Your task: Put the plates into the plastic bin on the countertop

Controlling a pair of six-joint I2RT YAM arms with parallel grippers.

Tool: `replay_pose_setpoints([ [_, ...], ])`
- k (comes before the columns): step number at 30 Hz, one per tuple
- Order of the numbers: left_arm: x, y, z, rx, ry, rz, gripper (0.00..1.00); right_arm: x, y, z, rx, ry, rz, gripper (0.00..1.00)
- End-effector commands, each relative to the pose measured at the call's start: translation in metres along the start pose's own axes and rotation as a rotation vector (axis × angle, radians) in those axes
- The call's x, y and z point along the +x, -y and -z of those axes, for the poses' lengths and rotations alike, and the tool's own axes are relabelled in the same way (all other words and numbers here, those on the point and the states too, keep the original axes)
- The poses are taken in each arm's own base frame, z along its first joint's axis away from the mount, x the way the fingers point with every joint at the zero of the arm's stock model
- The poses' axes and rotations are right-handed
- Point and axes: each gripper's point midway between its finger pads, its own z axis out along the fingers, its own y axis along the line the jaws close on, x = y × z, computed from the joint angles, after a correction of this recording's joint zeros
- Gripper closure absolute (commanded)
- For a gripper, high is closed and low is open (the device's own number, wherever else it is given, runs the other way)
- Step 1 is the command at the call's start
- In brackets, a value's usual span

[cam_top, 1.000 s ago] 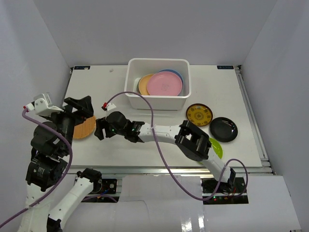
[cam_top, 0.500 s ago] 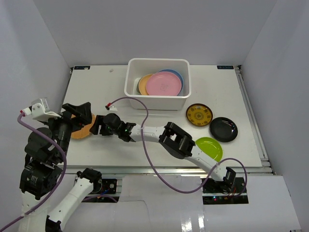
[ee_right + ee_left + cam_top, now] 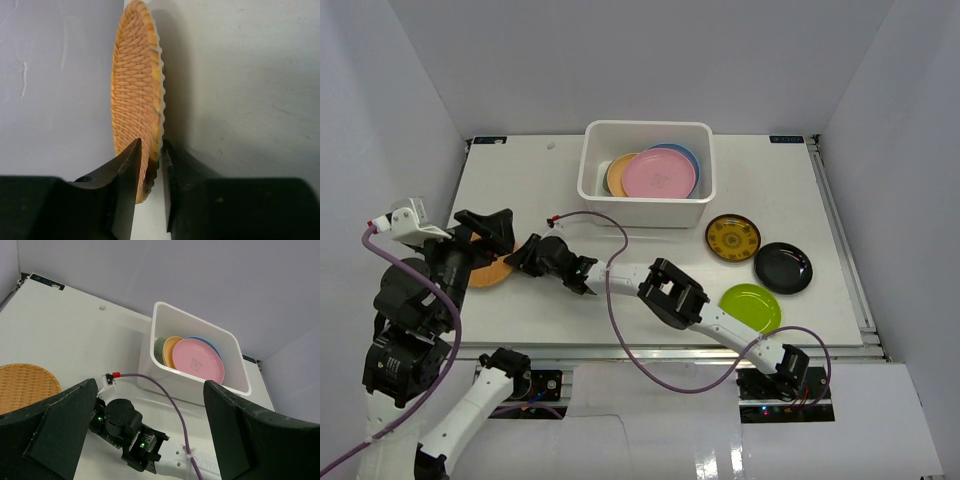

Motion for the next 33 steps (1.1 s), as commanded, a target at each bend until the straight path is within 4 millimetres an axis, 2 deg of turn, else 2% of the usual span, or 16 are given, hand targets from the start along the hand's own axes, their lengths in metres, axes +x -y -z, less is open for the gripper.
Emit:
replay_pose_setpoints([
  [1, -0.004, 0.008, -0.007, 0.021, 0.001, -0.02, 0.02, -0.007, 0.028, -0.003, 0.06, 0.038, -0.048, 0.72],
  [3, -0.003, 0.008, -0.009, 0.022, -0.001, -0.023, 0.02, -0.009, 0.039, 0.004, 0.079, 0.038, -0.04, 0.89],
  [4, -0.005, 0.009, -0.009, 0.026, 0.005, -0.024, 0.02, -0.018, 0.013, 0.01, 0.025, 0.054, -0.018, 0.92],
  [6, -0.01, 0.01, -0.01, 0.027, 0.026, -0.028, 0.02, -0.015, 0.018, 0.024, 0.028, 0.042, 0.027, 0.92],
  [8, -0.016, 0.013, -0.012, 0.035, 0.042, -0.042, 0.02, -0.028, -0.037, 0.044, -0.083, 0.065, 0.106, 0.92],
  [9, -0.022, 0.016, -0.012, 0.045, 0.06, -0.041, 0.02, -0.021, -0.024, 0.057, -0.065, 0.049, 0.144, 0.92],
  [10, -0.031, 0.02, -0.011, 0.057, 0.08, -0.04, 0.02, -0.035, -0.065, 0.075, -0.134, 0.078, 0.212, 0.92],
  [12, -0.043, 0.028, -0.012, 0.075, 0.105, -0.037, 0.02, -0.04, -0.074, 0.099, -0.159, 0.085, 0.287, 0.92],
  [13, -0.05, 0.034, -0.009, 0.104, 0.118, -0.03, 0.02, -0.056, -0.113, 0.12, -0.213, 0.121, 0.326, 0.92],
  [15, -0.056, 0.046, -0.008, 0.153, 0.126, -0.005, 0.02, -0.066, -0.115, 0.141, -0.185, 0.129, 0.445, 0.92],
  [16, -0.055, 0.05, -0.008, 0.174, 0.122, 0.007, 0.02, -0.082, -0.146, 0.162, -0.218, 0.16, 0.479, 0.92],
  [18, -0.049, 0.064, -0.009, 0.242, 0.089, 0.042, 0.02, -0.105, -0.166, 0.193, -0.213, 0.194, 0.575, 0.92],
  [22, -0.03, 0.081, -0.018, 0.322, 0.017, 0.053, 0.02, -0.164, -0.18, 0.246, -0.183, 0.275, 0.663, 0.92],
  [26, -0.015, 0.093, -0.029, 0.368, -0.039, 0.066, 0.02, -0.258, -0.175, 0.291, -0.097, 0.373, 0.711, 0.92],
  [29, 0.003, 0.11, -0.036, 0.446, -0.115, 0.099, 0.02, -0.302, -0.157, 0.3, -0.039, 0.338, 0.742, 0.92],
  [33, 0.071, 0.125, -0.059, 0.511, -0.357, 0.165, 0.02, -0.347, -0.116, 0.315, 0.037, 0.357, 0.685, 0.92],
])
